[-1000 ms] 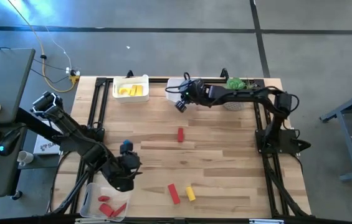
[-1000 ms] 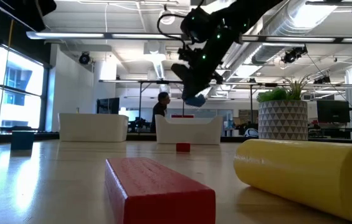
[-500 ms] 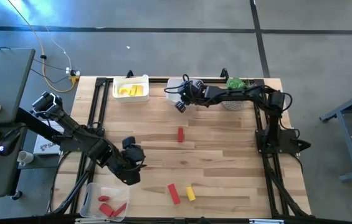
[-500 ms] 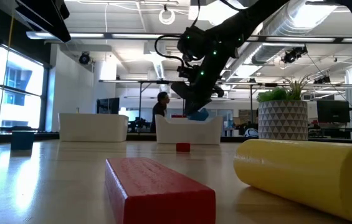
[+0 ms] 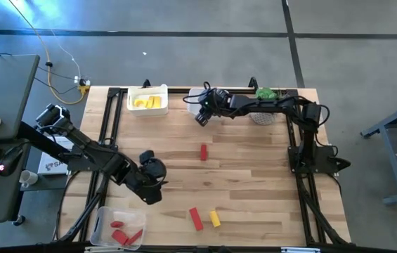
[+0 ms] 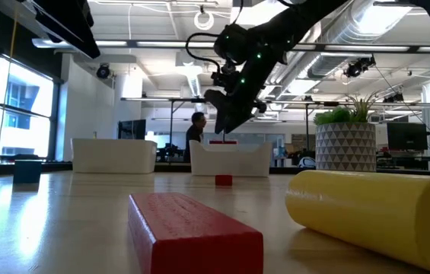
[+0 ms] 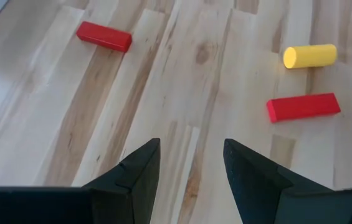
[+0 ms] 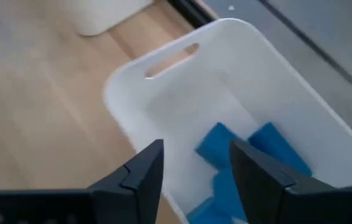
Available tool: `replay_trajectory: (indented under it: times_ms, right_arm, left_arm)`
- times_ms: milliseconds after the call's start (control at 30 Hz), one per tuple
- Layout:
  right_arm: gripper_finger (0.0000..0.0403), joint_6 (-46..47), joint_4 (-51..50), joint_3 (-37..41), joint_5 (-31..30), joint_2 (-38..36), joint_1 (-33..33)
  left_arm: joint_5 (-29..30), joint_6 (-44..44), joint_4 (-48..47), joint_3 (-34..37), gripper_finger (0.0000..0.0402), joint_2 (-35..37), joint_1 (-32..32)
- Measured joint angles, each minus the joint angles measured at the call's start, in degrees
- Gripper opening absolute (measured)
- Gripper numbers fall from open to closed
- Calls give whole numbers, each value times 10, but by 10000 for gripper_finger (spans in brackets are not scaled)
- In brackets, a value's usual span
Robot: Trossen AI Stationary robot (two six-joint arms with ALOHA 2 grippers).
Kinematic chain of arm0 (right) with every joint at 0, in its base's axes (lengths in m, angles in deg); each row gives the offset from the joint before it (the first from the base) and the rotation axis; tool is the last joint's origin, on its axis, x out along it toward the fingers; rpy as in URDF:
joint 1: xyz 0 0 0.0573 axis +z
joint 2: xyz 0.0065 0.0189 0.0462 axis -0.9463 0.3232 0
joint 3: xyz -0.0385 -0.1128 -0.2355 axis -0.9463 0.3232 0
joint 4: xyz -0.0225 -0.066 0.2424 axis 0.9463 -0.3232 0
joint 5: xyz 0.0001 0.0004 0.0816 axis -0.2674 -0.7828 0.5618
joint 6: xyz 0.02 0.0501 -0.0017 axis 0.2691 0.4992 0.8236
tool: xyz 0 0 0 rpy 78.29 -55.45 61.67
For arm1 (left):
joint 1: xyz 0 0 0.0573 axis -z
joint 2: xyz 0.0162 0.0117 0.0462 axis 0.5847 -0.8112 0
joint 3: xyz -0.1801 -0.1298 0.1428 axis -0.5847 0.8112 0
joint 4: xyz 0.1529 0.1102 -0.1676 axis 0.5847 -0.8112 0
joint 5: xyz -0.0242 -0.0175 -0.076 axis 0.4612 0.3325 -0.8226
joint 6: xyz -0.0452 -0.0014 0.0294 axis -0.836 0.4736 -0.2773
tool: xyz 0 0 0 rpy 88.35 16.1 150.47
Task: Sort & place blocks by color
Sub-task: Put the red block into the transparent bin
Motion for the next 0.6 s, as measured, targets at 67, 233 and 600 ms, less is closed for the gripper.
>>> replay_trajectory:
  times_ms: [67,233,600]
  right_arm:
    - [169,0,-15,-12,18,0,0]
    - [168,1,-55,-35,41,0,4]
    - [167,-24,-105,-87,41,0,20]
  left_arm:
    - [0,0,0,0,165,0,-5]
    - [0,2,0,0,165,0,-20]
    - [0,124,43,0,165,0,-73]
